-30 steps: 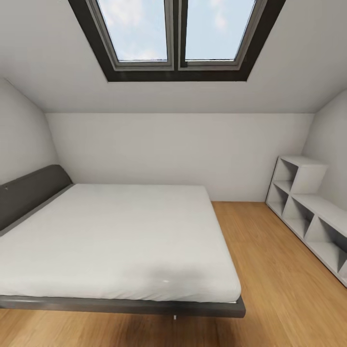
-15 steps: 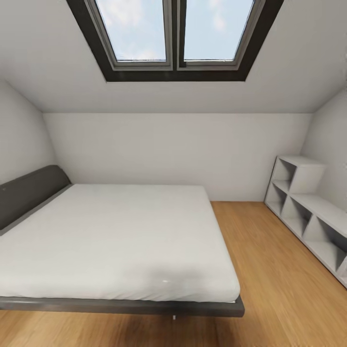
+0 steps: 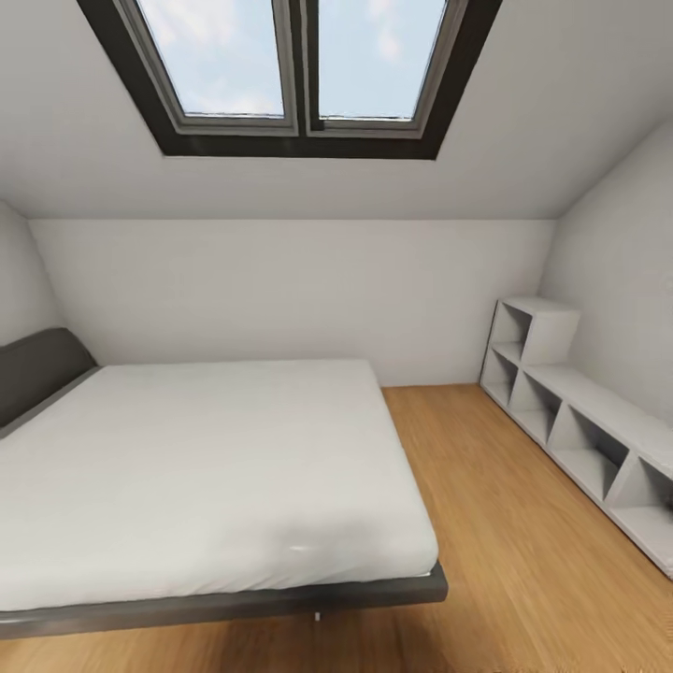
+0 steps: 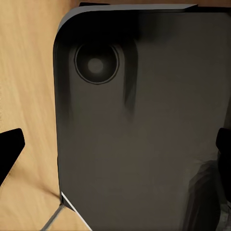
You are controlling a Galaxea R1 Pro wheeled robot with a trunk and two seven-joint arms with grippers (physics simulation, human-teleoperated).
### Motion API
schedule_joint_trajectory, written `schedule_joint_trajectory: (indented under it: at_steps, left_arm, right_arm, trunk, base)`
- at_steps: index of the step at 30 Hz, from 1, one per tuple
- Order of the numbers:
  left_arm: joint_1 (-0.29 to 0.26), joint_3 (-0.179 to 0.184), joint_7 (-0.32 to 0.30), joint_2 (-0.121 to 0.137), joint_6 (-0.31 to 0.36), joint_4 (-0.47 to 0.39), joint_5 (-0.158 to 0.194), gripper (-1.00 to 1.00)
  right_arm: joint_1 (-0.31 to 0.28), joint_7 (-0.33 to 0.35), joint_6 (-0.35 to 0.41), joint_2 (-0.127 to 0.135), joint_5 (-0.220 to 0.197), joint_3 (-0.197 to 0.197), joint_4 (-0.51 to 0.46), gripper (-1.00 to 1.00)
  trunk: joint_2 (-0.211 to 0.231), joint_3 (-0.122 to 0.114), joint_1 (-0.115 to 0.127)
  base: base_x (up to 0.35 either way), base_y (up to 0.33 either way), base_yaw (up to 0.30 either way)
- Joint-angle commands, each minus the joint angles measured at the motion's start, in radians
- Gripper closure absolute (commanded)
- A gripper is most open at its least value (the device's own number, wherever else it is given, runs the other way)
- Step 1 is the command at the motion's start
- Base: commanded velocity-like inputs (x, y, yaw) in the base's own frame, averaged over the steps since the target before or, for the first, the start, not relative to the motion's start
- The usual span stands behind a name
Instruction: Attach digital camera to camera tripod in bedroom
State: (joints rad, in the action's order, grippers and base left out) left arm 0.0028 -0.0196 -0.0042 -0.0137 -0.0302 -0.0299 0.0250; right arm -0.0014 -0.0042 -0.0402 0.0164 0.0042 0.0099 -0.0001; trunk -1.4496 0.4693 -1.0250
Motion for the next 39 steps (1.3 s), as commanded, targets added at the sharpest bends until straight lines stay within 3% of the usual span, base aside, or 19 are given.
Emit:
schedule_joint_trajectory:
  at_steps: [1, 29, 39]
  left_arm:
    - [0.0, -0.002, 0.0, 0.0, -0.002, -0.001, 0.003, -1.0]
    - [0.0, 0.0, -0.002, 0.0, -0.003, -0.001, 0.001, -1.0]
    - [0.0, 0.0, -0.002, 0.0, -0.004, -0.002, 0.001, -1.0]
  right_arm:
    - [0.0, 0.0, -0.003, 0.0, 0.0, 0.001, 0.0, -1.0]
    - [0.0, 0.0, -0.029, -0.002, 0.004, 0.002, 0.0, -1.0]
    - [0.0, 0.007, -0.039, -0.005, 0.005, 0.003, 0.0, -1.0]
  trunk:
    - [0.0, 0.001, 0.0]
    - [0.0, 0.001, 0.0]
    - [0.0, -0.005, 0.0]
  base:
    - [0.0, 0.0, -0.161]
    - [0.0, 0.0, -0.014]
    - [0.0, 0.0, -0.189]
